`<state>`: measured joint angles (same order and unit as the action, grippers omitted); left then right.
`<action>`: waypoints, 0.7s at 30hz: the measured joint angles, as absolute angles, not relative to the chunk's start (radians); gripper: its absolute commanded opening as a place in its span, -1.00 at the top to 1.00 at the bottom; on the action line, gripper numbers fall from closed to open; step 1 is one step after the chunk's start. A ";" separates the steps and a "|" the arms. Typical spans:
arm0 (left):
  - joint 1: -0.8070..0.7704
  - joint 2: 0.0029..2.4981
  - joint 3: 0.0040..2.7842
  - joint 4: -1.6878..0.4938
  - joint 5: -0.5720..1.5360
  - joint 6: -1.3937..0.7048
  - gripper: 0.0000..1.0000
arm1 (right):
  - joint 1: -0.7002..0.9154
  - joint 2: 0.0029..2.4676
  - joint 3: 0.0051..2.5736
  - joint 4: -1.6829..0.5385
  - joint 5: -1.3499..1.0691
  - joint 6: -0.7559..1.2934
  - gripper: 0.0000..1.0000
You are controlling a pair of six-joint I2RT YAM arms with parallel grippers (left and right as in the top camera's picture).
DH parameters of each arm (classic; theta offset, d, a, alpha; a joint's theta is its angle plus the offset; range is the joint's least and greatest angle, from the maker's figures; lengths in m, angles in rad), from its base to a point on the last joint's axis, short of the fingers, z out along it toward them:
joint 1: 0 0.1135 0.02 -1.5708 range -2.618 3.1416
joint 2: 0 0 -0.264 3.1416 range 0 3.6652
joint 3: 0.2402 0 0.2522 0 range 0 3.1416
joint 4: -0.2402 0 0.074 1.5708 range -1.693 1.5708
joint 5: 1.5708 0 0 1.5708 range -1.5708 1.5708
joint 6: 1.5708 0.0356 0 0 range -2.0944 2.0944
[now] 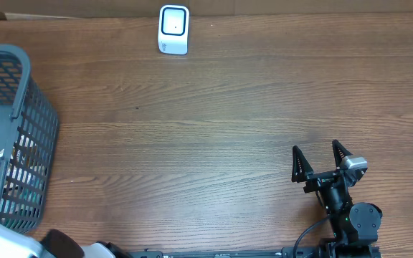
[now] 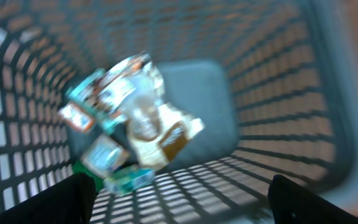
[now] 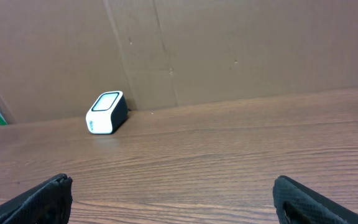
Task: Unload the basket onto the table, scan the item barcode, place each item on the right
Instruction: 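Reach the left gripper into the grey basket and grasp the beige snack bag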
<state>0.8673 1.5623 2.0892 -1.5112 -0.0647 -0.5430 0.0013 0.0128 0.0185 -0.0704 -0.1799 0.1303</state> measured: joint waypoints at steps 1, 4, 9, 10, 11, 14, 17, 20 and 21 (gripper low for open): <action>0.881 1.581 2.054 -1.506 -0.073 -0.553 -0.83 | 0.001 0.013 0.019 -0.070 -0.180 0.130 -1.00; 0.907 1.628 1.943 -1.468 -0.098 -0.578 -0.84 | 0.001 0.013 0.019 -0.070 -0.179 0.130 -1.00; 0.924 1.683 1.799 -1.369 -0.127 -0.597 -0.83 | 0.001 0.013 0.019 -0.071 -0.180 0.130 -1.00; 0.924 1.689 1.775 -1.343 -0.134 -0.600 -0.82 | 0.001 0.013 0.019 -0.070 -0.179 0.130 -1.00; 0.924 1.692 1.762 -1.330 -0.136 -0.601 -0.82 | 0.001 0.013 0.019 -0.070 -0.179 0.131 -1.00; 0.924 1.702 1.716 -1.279 -0.144 -0.601 -0.74 | 0.001 0.013 0.019 -0.070 -0.179 0.130 -1.00; 0.924 1.724 1.677 -1.249 -0.155 -0.605 -0.67 | 0.001 0.013 0.019 -0.070 -0.179 0.130 -1.00; 0.924 1.755 1.635 -1.224 -0.174 -0.608 -0.63 | 0.001 0.013 0.019 -0.070 -0.180 0.130 -1.00; 0.924 1.765 1.620 -1.213 -0.180 -0.608 -0.63 | 0.001 0.013 0.019 -0.070 -0.180 0.130 -1.00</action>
<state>0.9237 1.7649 1.6203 -1.2129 -0.1799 -0.6079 0.0013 0.0128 0.0185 -0.0704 -0.1799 0.1303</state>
